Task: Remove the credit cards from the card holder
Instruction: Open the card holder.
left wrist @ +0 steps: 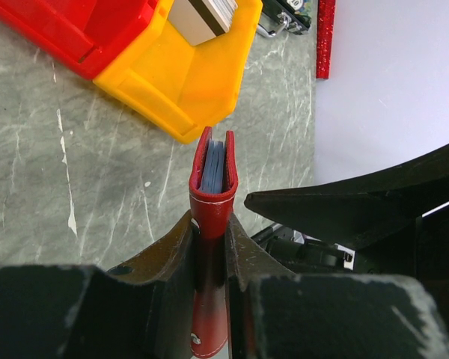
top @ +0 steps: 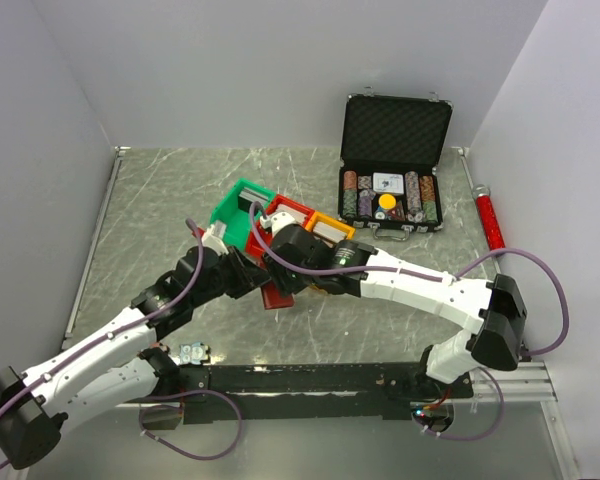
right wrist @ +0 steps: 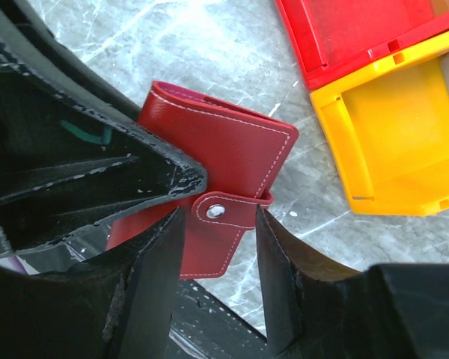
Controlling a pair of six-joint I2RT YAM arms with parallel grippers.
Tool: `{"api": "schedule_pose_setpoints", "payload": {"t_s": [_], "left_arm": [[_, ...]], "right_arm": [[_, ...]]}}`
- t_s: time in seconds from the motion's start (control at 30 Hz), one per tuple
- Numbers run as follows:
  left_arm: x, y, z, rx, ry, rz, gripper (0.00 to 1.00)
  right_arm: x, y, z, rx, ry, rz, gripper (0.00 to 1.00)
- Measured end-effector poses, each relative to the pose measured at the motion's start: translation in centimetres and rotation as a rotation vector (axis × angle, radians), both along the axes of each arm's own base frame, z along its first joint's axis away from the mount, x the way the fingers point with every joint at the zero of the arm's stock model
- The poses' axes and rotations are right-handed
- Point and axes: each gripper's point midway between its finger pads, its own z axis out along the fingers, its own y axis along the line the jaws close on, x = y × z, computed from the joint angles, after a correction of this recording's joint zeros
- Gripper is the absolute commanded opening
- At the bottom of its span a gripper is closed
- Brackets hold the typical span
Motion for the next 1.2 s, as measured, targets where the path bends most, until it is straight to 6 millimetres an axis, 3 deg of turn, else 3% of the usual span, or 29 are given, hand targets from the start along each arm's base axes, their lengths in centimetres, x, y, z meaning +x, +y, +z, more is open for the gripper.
{"api": "schedule_pose_setpoints", "payload": {"t_s": [0.63,0.97,1.1,1.2], "left_arm": [[-0.2,0.2,0.1,-0.012,0.015,0.014,0.01],[-0.3,0.4,-0.3,-0.005,0.028,0.017,0.01],[-0.3,0.4,-0.3,-0.009,0.034,0.02,0.01],[-0.3,0.4,-0.4,-0.011,0.038,0.023,0.01]], "right_arm": [[0.4,0.3,-0.3,-0.036,-0.02,-0.014,0.36],[0.4,0.7,-0.9,-0.06,-0.024,-0.015,0.19],[0.6,0.6,-1.1,-0.068,-0.029,-0.022,0.01],[0.7,0.5,-1.1,-0.074,-0.035,-0.029,0.0]]}}
